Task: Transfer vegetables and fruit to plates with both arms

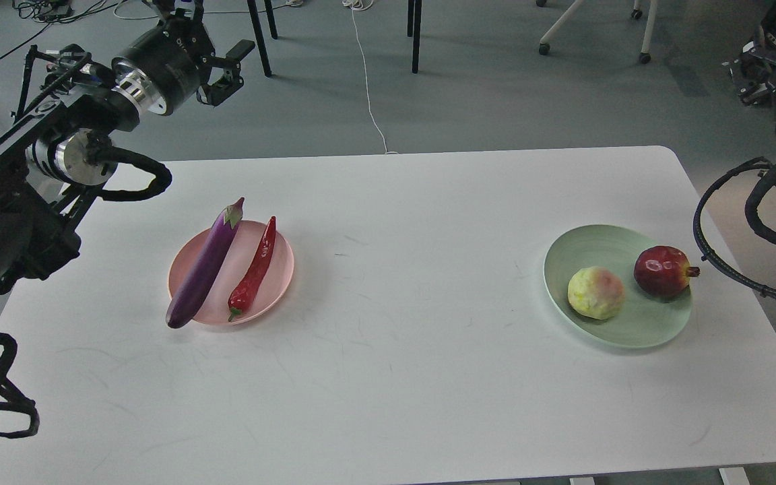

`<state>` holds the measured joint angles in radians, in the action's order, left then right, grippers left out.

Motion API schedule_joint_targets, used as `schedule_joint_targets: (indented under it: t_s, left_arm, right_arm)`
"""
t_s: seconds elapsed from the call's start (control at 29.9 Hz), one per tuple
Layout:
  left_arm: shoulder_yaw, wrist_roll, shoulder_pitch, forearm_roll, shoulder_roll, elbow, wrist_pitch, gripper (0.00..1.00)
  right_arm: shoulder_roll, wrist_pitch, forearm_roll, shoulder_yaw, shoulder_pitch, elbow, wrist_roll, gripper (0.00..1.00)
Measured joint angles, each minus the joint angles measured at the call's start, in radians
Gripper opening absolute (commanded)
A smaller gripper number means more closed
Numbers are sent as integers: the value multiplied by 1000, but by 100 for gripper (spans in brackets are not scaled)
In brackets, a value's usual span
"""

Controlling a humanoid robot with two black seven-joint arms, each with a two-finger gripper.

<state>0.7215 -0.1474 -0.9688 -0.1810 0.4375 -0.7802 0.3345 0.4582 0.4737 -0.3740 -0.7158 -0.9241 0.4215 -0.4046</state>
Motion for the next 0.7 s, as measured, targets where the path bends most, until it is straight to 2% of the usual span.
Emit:
schedule_joint_targets:
  t_s: [0.07, 0.17, 0.33, 0.4, 0.5, 0.7]
  left_arm:
    - [18, -21, 8, 92, -2, 11, 2, 98]
    - [34, -29, 31, 214, -6, 59, 6, 98]
    - [38, -31, 55, 348, -42, 179, 109, 98]
    - [38, -30, 70, 370, -64, 207, 128, 98]
    - [48, -30, 98, 382, -85, 222, 135, 98]
    - [72, -31, 130, 387, -98, 216, 144, 98]
  right_arm:
    - [-9, 11, 0, -1, 3, -1, 0, 97]
    - [-12, 14, 0, -2, 10, -9, 0, 98]
    - [-15, 15, -4, -3, 35, -13, 9, 99]
    - [-25, 15, -9, -4, 51, -14, 35, 99]
    - [-44, 15, -13, -5, 65, -19, 69, 99]
    - [-63, 15, -12, -2, 71, -38, 86, 99]
